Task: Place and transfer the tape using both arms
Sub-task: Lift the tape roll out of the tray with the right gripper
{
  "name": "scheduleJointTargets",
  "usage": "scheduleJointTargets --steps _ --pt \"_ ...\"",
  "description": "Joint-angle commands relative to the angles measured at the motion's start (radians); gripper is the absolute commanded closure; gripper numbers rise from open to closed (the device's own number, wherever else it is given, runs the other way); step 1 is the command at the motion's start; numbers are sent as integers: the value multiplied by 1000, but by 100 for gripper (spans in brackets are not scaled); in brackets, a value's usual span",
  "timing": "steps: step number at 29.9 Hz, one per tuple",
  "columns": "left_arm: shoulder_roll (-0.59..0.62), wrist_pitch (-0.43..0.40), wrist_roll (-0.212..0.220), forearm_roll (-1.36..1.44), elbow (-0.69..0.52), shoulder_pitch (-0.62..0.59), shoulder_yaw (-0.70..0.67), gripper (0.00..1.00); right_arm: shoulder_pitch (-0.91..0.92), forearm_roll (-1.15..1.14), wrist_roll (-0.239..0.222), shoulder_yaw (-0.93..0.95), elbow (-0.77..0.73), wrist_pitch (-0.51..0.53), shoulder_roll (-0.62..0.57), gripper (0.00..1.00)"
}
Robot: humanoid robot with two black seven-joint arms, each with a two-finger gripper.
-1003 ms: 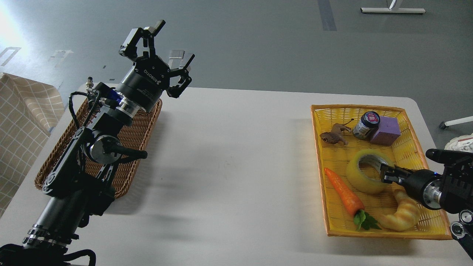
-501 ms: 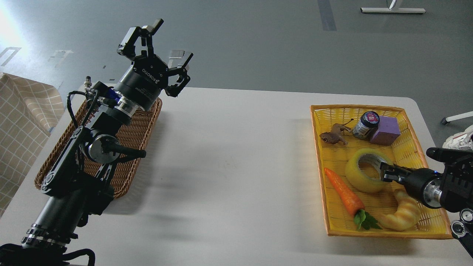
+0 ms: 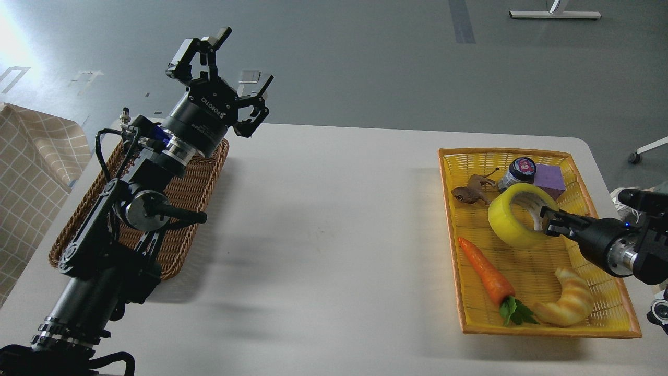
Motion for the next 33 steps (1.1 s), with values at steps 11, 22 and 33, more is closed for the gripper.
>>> scheduleJointTargets --steps 11,22,33 --pt "1 0 0 -2 0 0 1 2 166 48 -4 111 48 0 -11 96" --pt "-5 2 -1 -2 0 1 -37 2 407 60 -6 -31 32 0 -5 99" --pt "1 2 -2 -2 -9 3 -44 2 694 60 -6 -284 -162 0 185 98"
